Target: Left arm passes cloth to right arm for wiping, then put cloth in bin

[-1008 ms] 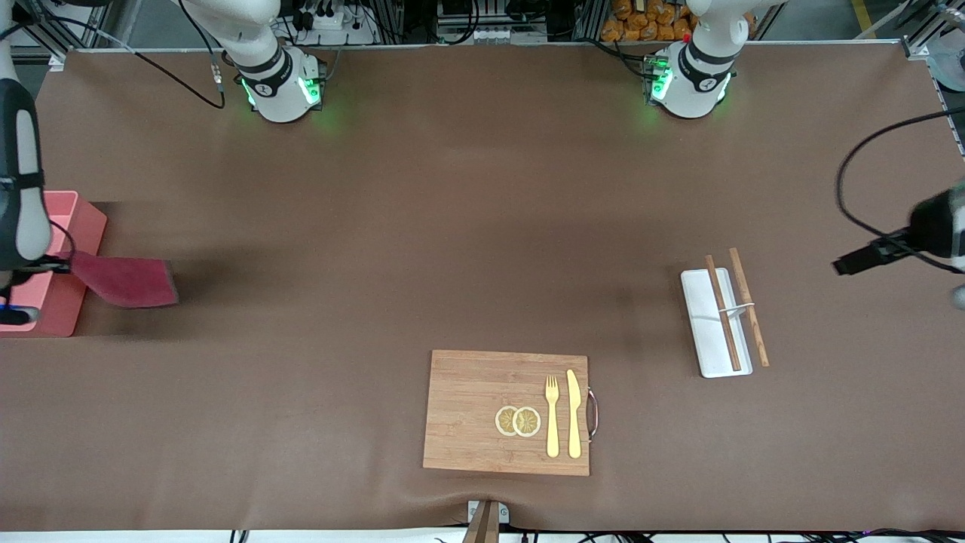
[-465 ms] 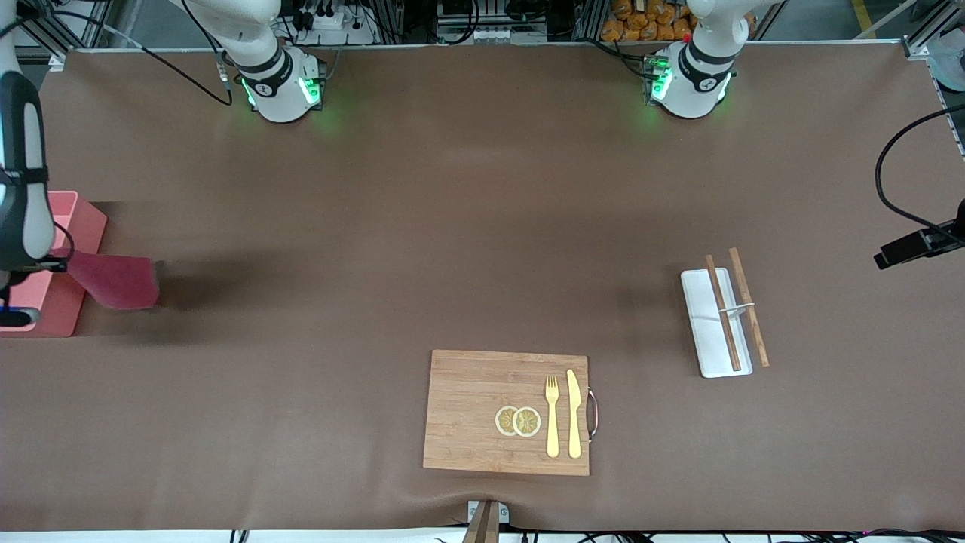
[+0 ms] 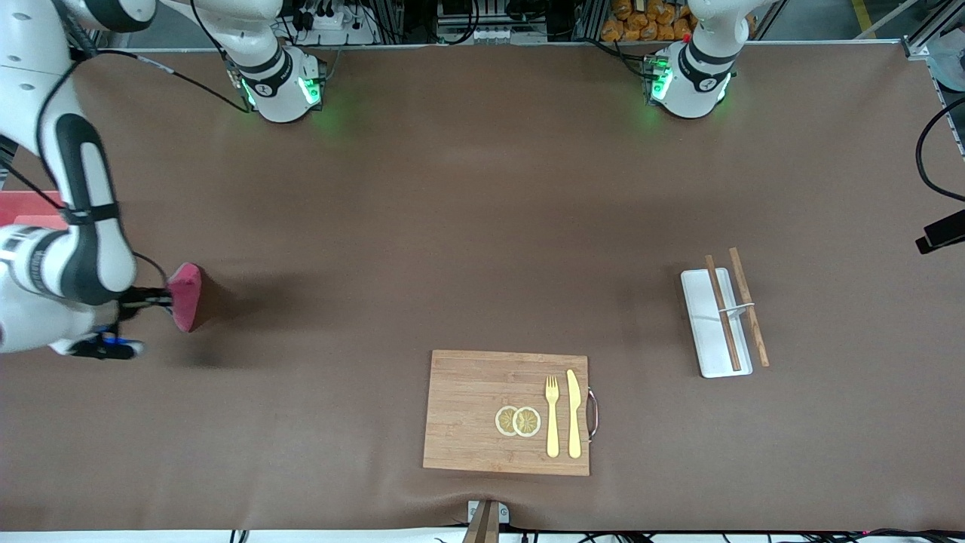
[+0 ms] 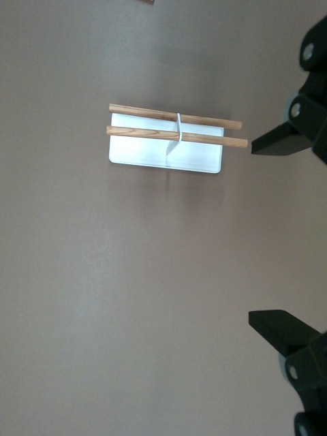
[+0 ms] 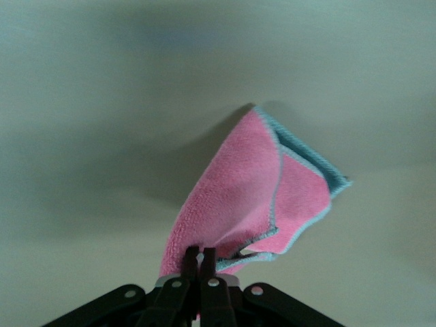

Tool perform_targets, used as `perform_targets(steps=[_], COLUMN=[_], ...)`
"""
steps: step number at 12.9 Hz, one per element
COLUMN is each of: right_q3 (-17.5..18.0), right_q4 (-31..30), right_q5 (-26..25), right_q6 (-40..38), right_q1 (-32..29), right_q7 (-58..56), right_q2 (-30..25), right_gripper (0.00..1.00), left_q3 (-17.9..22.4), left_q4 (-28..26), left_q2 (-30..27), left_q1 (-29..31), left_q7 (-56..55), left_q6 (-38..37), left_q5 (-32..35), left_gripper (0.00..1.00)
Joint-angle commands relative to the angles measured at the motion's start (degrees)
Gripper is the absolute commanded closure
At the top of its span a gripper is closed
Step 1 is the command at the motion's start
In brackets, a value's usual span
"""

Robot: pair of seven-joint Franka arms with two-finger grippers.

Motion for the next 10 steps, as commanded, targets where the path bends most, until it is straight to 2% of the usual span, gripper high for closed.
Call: perform_targets(steps=[1, 4, 7, 10], right_q3=[-0.43, -0.35, -0.35, -0.35], right_q4=[0.63, 1.42, 3.7, 7.56], right_q5=[5.76, 9.81, 14.82, 17.91], right_q6=[2.61, 2.53, 2.53, 2.36], right_q1=[6.4, 13.7, 20.21, 26.45], right_q7=[7.98, 22.04, 33.12, 40.25], right_q2=[1.21, 0.95, 0.68, 0.59], right_gripper=[1.0, 1.0, 1.0, 1.0], left_q3=[-1.06, -1.76, -1.85, -1.41], left_q4=[-0.8, -1.67, -8.94, -10.2], left_q2=[-2.59, -5.65, -12.23, -13.4], left_q1=[0.11, -0.42, -1.56, -1.65], left_q7=[0.11, -0.33, -0.68, -0.68], left_q6=[-2.59, -2.77, -1.03, 0.13], left_q5=[0.22, -1.01, -2.68, -3.92], left_gripper=[0.0, 0.0, 0.0, 0.0])
